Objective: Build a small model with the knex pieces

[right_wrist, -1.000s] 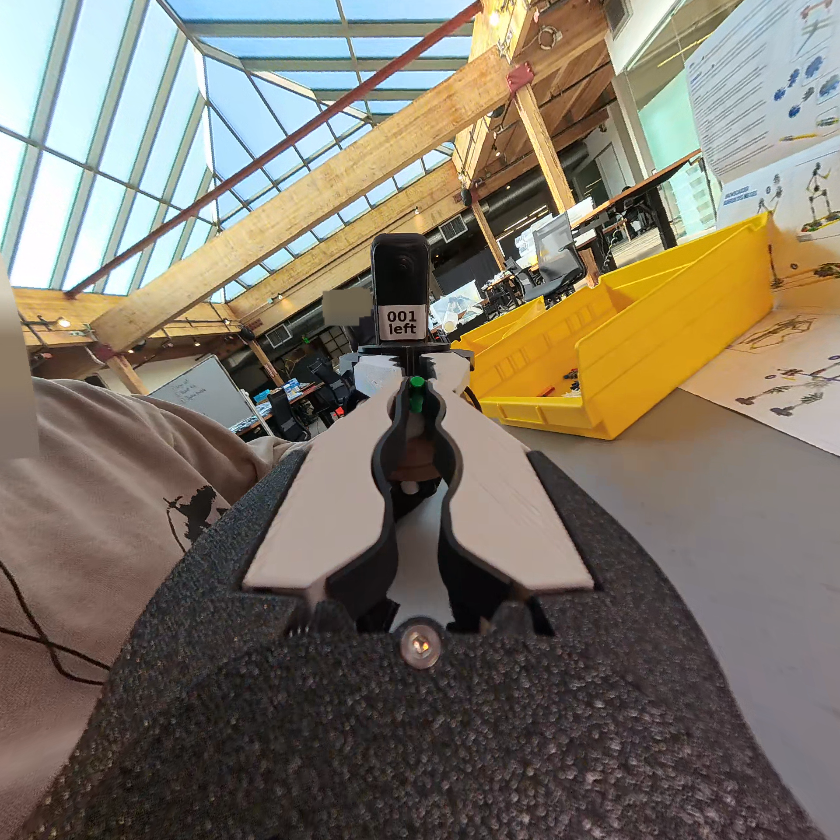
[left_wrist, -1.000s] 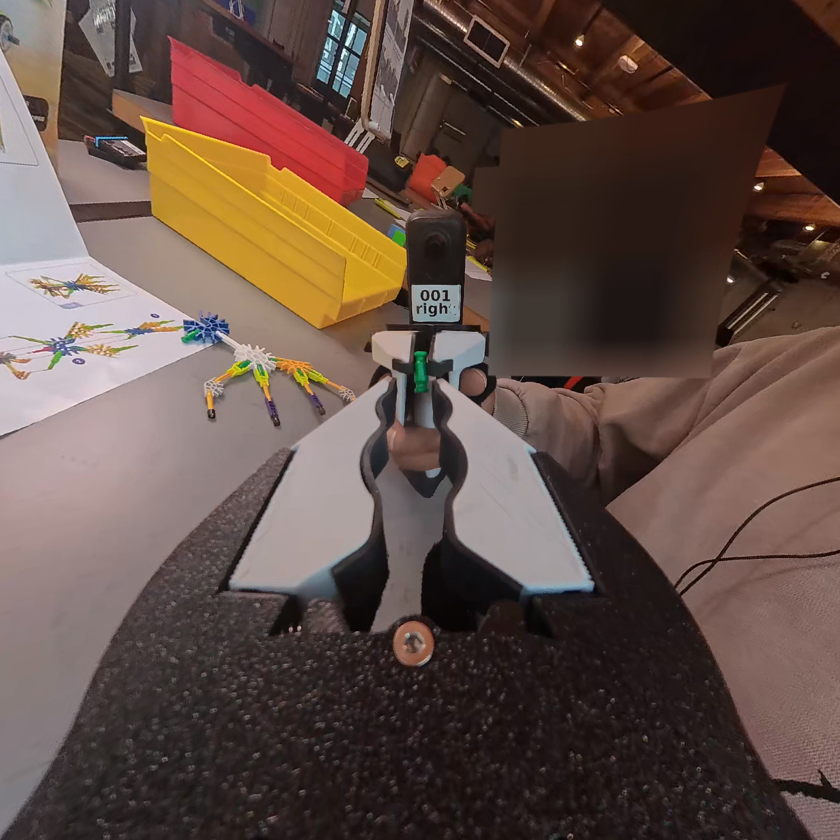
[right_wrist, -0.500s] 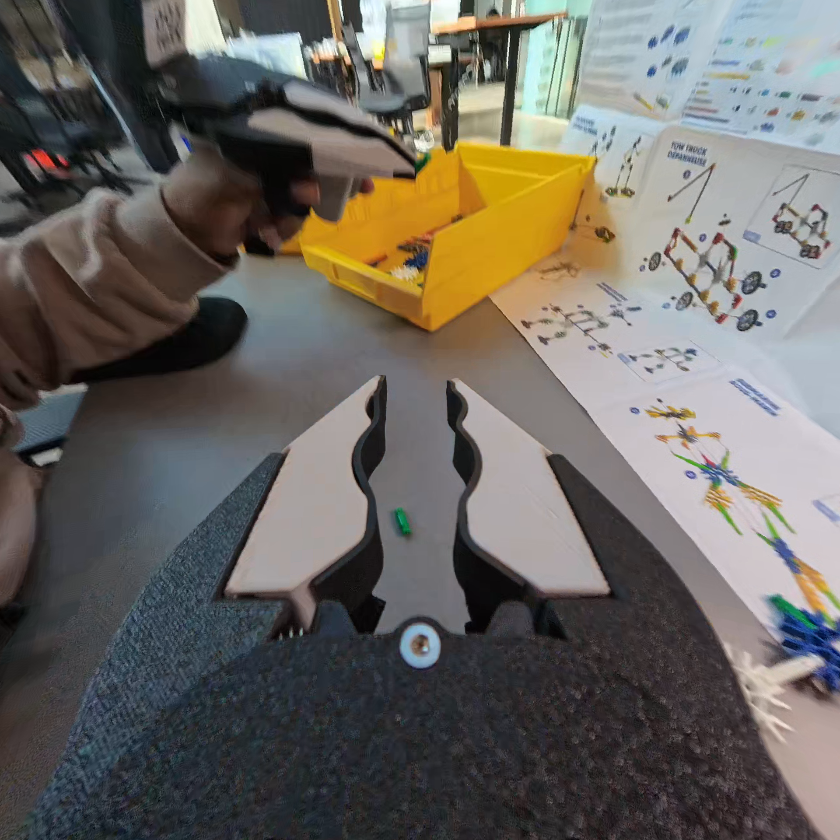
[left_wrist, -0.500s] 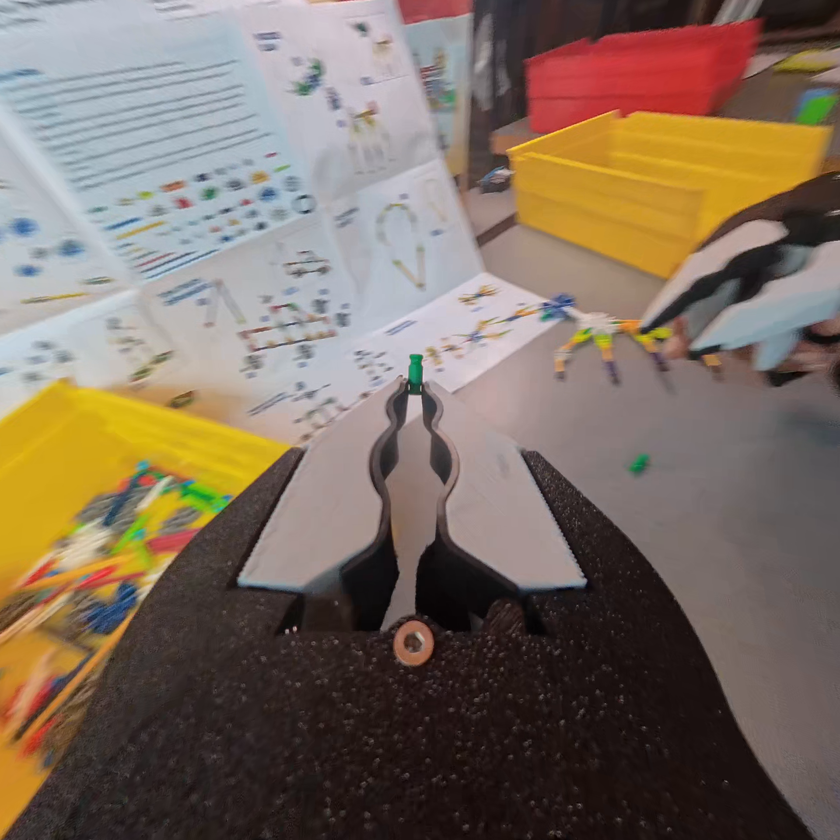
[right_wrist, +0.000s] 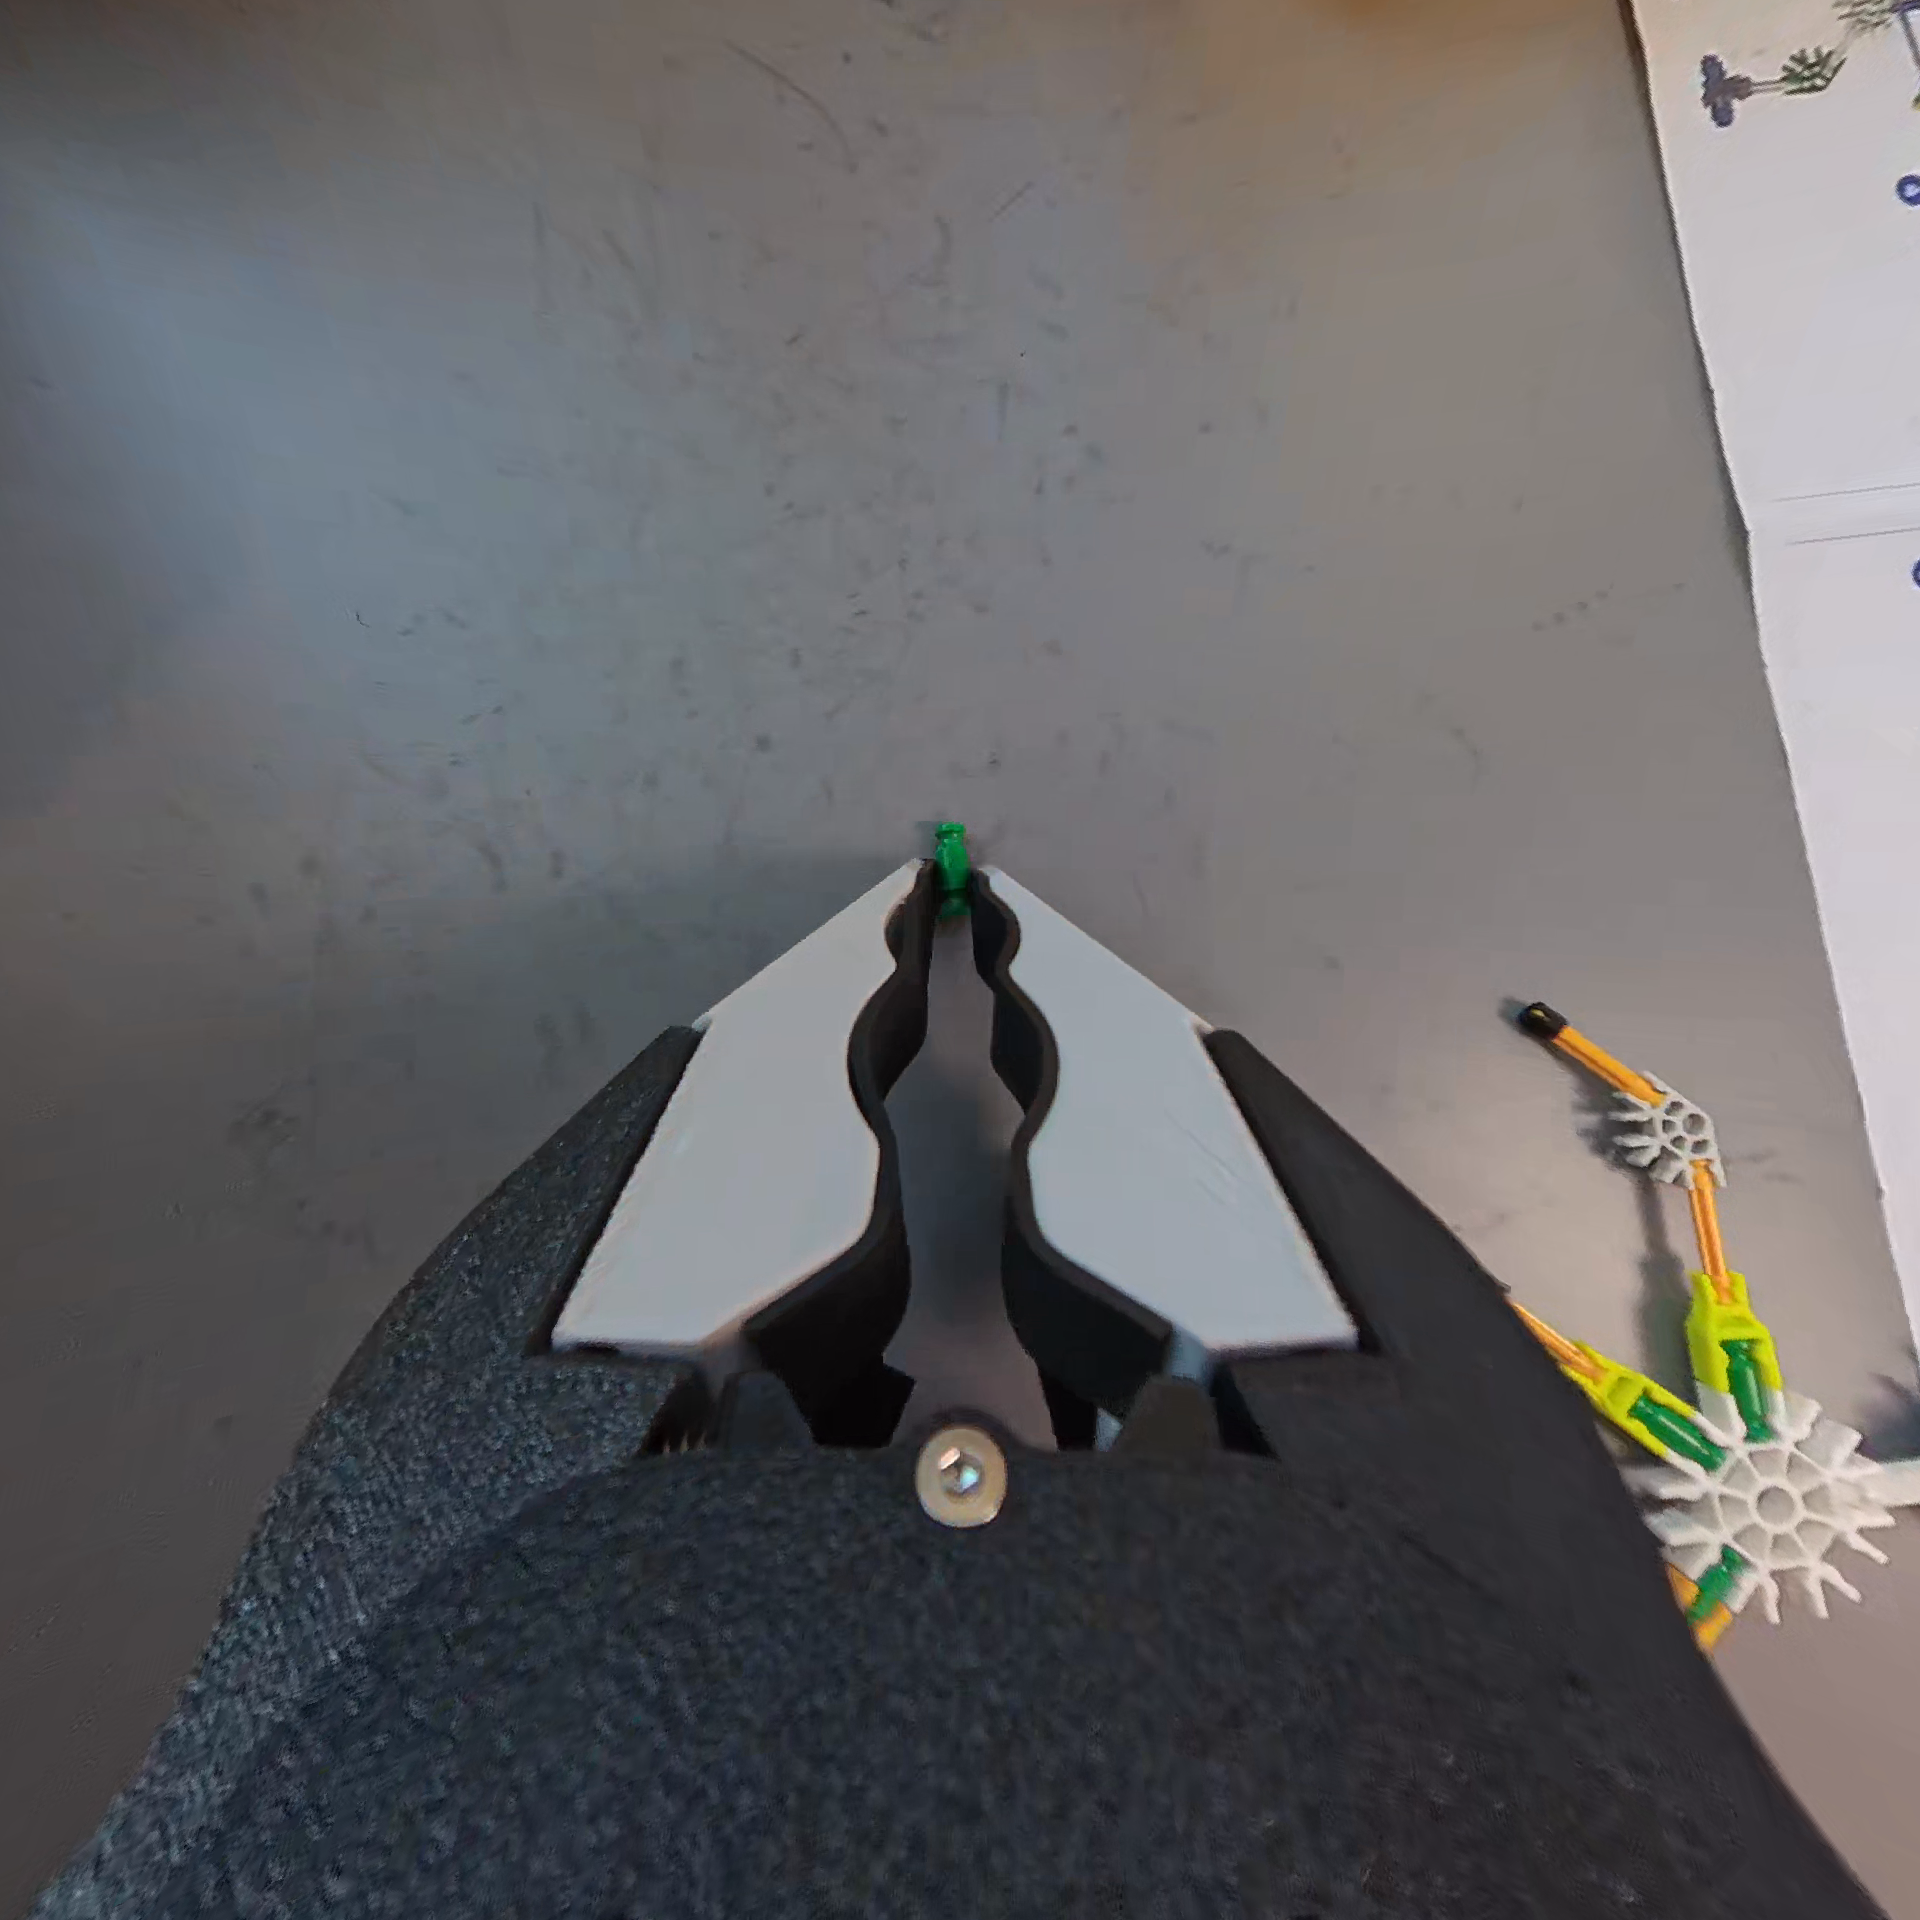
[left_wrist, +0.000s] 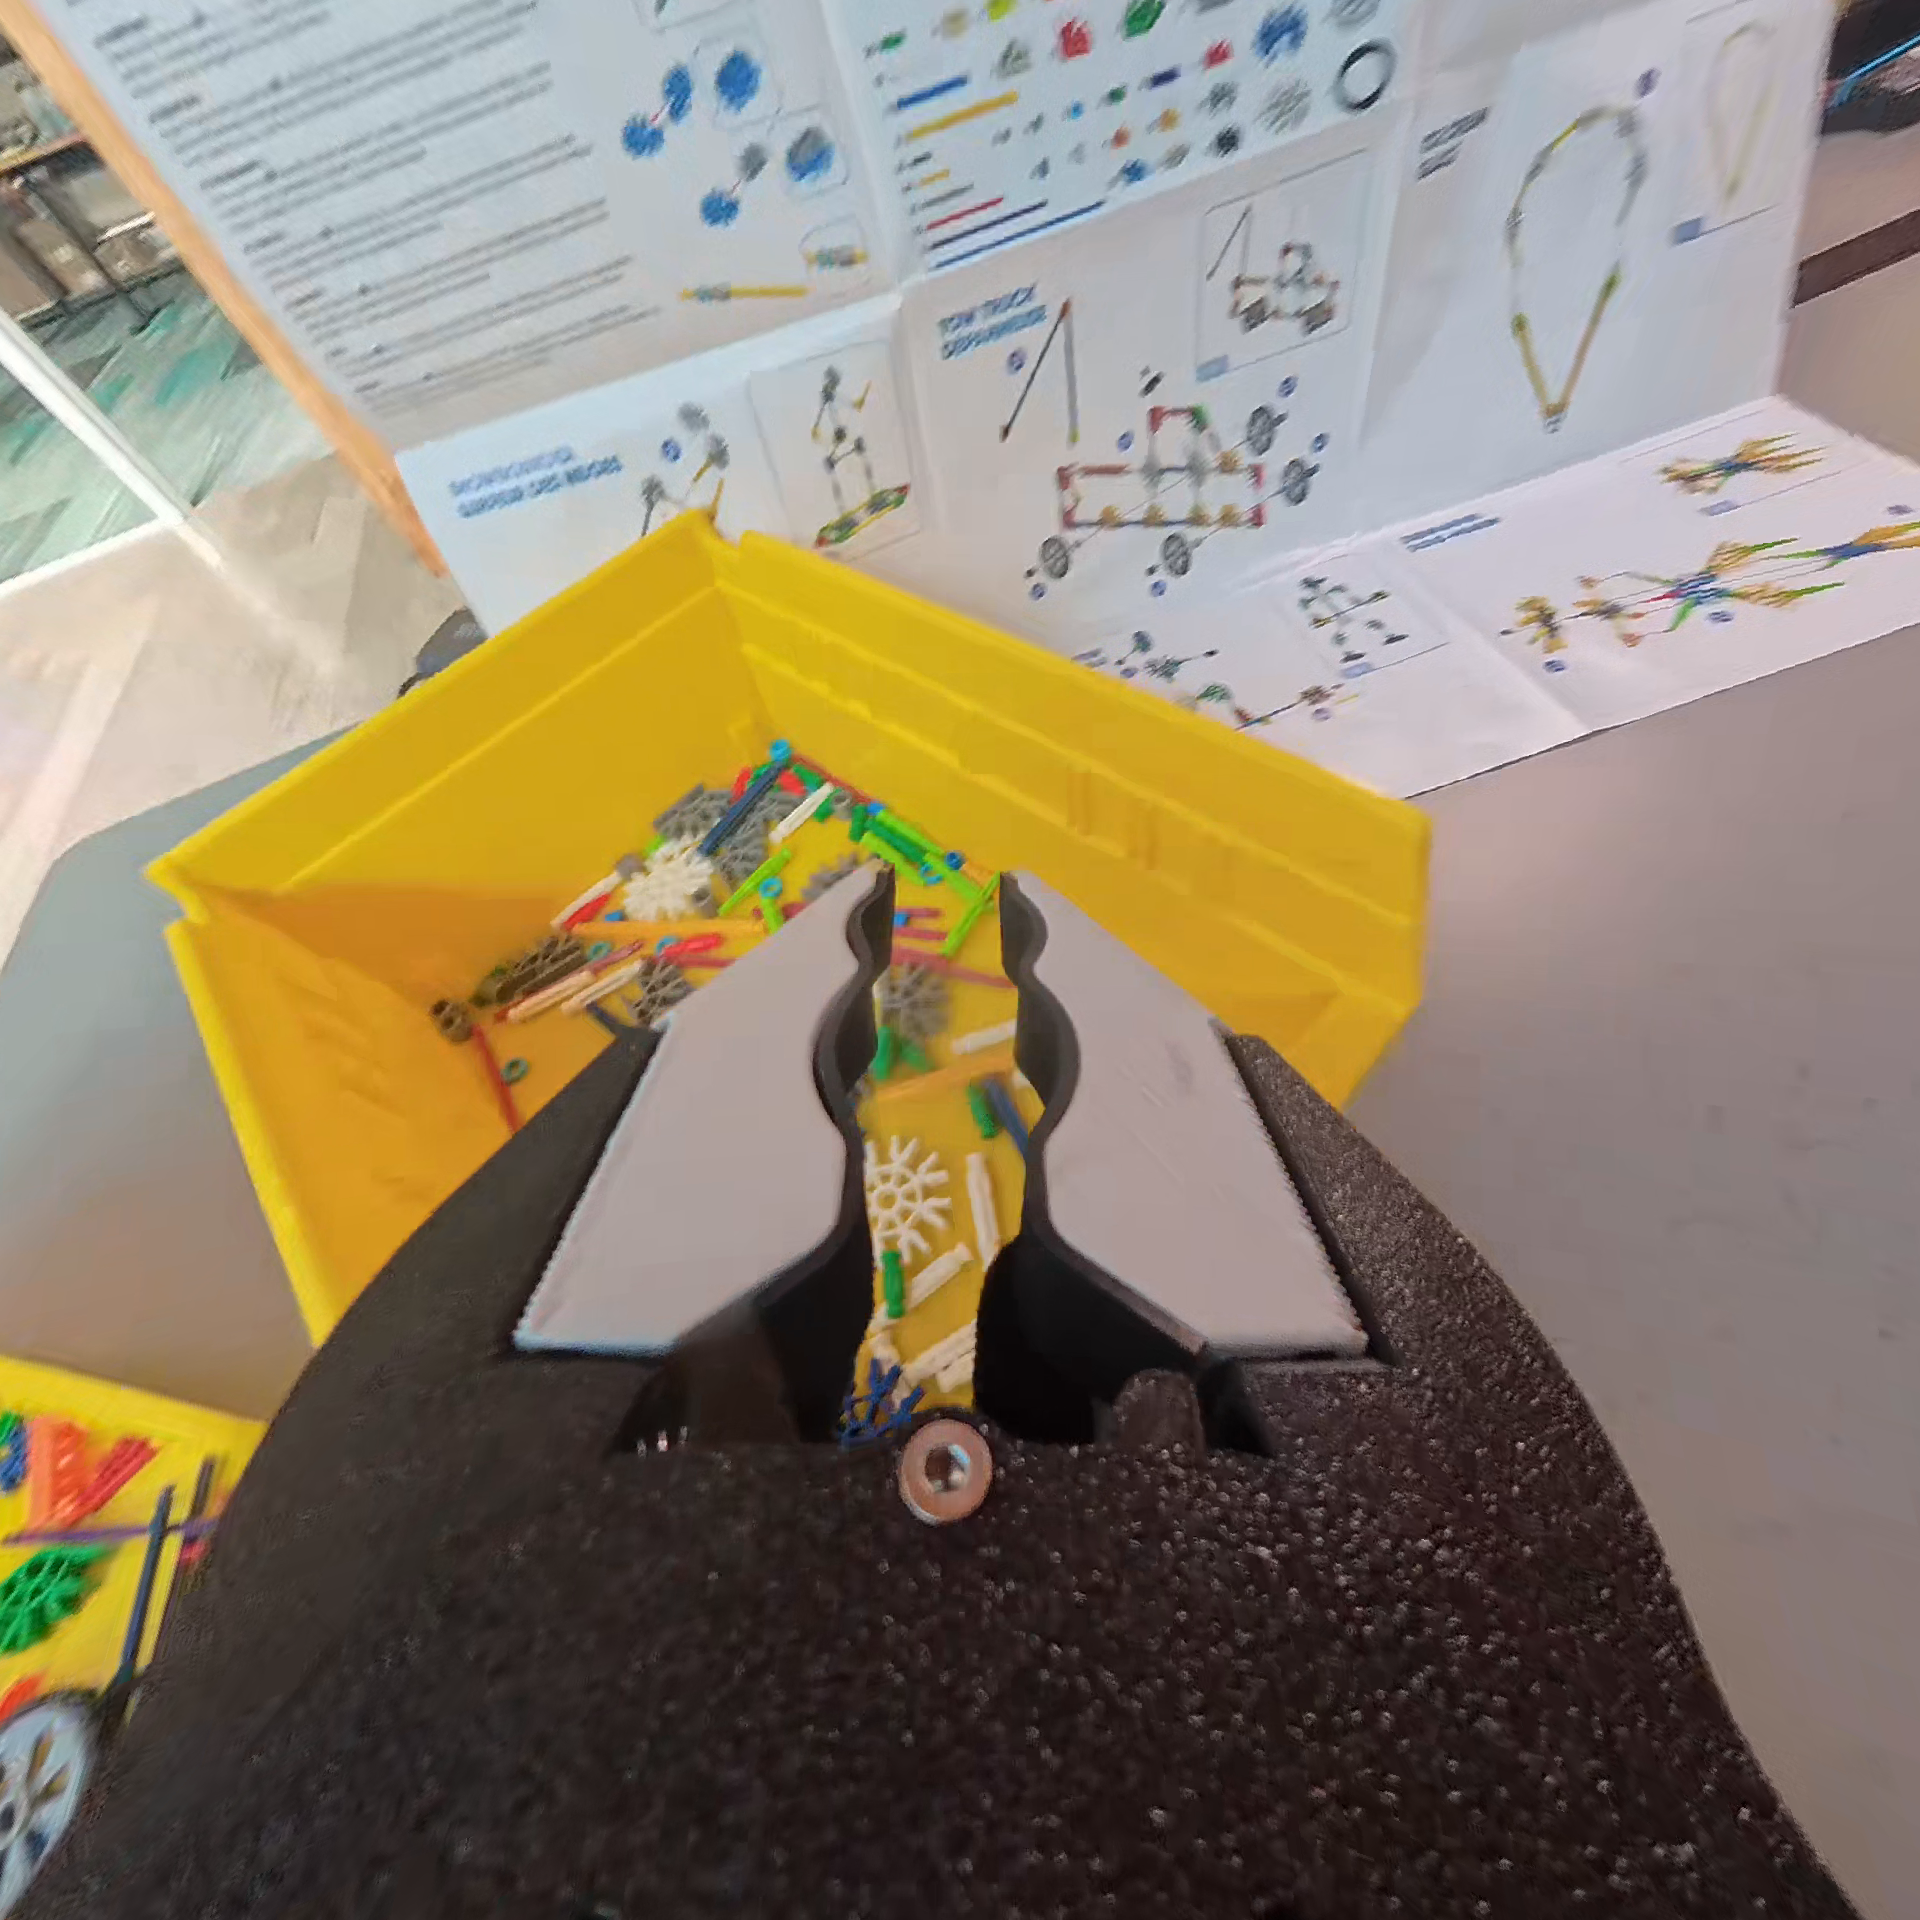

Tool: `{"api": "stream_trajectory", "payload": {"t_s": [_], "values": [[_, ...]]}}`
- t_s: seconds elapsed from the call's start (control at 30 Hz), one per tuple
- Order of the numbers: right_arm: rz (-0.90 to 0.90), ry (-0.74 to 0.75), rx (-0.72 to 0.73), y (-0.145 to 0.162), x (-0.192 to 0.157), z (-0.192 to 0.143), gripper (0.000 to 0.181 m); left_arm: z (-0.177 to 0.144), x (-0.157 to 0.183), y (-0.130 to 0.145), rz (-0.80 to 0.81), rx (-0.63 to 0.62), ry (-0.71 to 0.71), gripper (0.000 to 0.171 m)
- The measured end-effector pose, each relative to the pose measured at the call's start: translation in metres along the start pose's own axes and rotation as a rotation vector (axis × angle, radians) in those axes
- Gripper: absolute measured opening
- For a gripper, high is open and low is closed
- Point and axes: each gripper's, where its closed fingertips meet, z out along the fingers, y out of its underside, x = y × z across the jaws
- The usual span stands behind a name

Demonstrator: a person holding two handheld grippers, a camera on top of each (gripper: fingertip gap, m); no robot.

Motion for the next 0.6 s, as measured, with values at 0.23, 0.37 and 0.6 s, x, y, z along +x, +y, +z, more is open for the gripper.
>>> {"api": "stream_trajectory", "payload": {"t_s": [0.23, 0.37, 0.6], "values": [[-0.217, 0.131, 0.217, -0.039, 0.0, -0.01, 0.005, -0.031, 0.171, -0.021, -0.166, 0.049, 0.816, 0.023], [-0.316, 0.196, 0.409, -0.075, -0.013, -0.031, 0.005, -0.036, 0.225, -0.002, -0.252, -0.09, 1.031, 0.027], [-0.407, 0.248, 0.48, -0.089, -0.025, -0.042, 0.005, -0.05, 0.25, -0.003, -0.338, -0.133, 1.194, 0.012]]}}
